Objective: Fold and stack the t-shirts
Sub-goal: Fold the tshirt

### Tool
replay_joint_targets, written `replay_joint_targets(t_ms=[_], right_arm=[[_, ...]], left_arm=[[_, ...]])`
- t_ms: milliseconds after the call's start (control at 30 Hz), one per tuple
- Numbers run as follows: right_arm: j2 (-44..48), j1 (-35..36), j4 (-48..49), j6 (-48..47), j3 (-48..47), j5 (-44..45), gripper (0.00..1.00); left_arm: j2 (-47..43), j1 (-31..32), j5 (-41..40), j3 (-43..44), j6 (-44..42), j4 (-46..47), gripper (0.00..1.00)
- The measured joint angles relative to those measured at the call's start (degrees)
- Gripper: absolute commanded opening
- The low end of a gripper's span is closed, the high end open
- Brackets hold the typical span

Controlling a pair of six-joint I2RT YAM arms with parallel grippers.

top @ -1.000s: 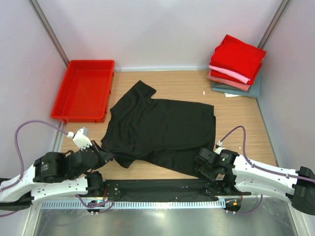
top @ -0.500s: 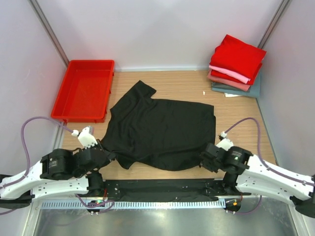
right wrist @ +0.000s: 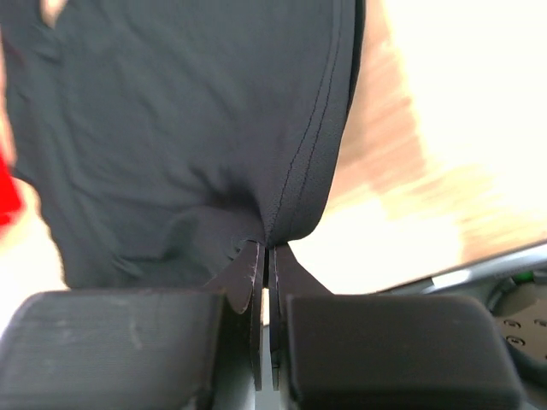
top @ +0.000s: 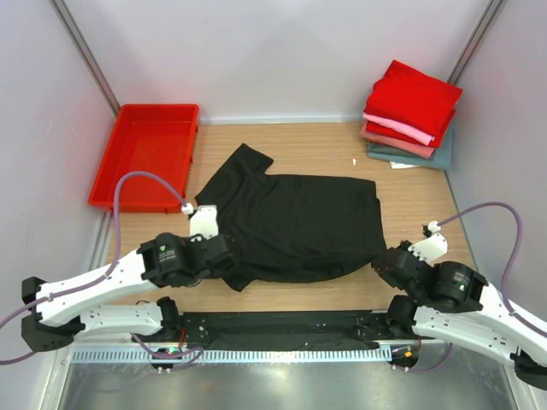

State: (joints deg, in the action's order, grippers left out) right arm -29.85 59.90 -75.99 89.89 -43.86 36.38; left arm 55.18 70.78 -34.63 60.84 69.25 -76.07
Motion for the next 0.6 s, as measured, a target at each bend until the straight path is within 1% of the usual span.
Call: replay_joint_targets(t_ms=[167, 267, 333, 400, 500, 533, 600], right_arm=[[3.4, 0.0, -0.5, 0.2, -1.0, 4.5, 0.01], [2.7, 0.0, -0.5, -2.9, -0.9, 5.5, 0.01], [-1.7, 0.0, 0.9, -5.6, -0.9, 5.3, 0.01], [-9.2, 0.0, 3.4, -8.1, -1.0, 4.6, 0.01], [-19.4, -0.3, 9.8, -12.6, -1.0, 1.9, 0.01], [-21.4, -0.8, 12.2, -14.3, -0.9, 0.6, 0.01], [-22.2, -3.5, 16.3, -17.7, -0.5, -2.1, 0.01]], left_arm=[[4.3, -8.5, 4.6, 1.3, -8.8, 3.8, 0.08], [8.5, -12.5, 6.5, 4.5, -13.7, 5.0, 0.07], [11.2, -13.7, 7.2, 7.1, -16.3, 5.4, 0.07], [13.4, -14.6, 7.5, 9.7, -18.5, 5.6, 0.07], [15.2, -16.2, 7.8, 12.9, -21.6, 5.6, 0.07], [15.3, -16.9, 7.9, 13.6, -22.3, 5.6, 0.07], [15.3, -18.9, 8.3, 14.6, -24.5, 5.6, 0.07]])
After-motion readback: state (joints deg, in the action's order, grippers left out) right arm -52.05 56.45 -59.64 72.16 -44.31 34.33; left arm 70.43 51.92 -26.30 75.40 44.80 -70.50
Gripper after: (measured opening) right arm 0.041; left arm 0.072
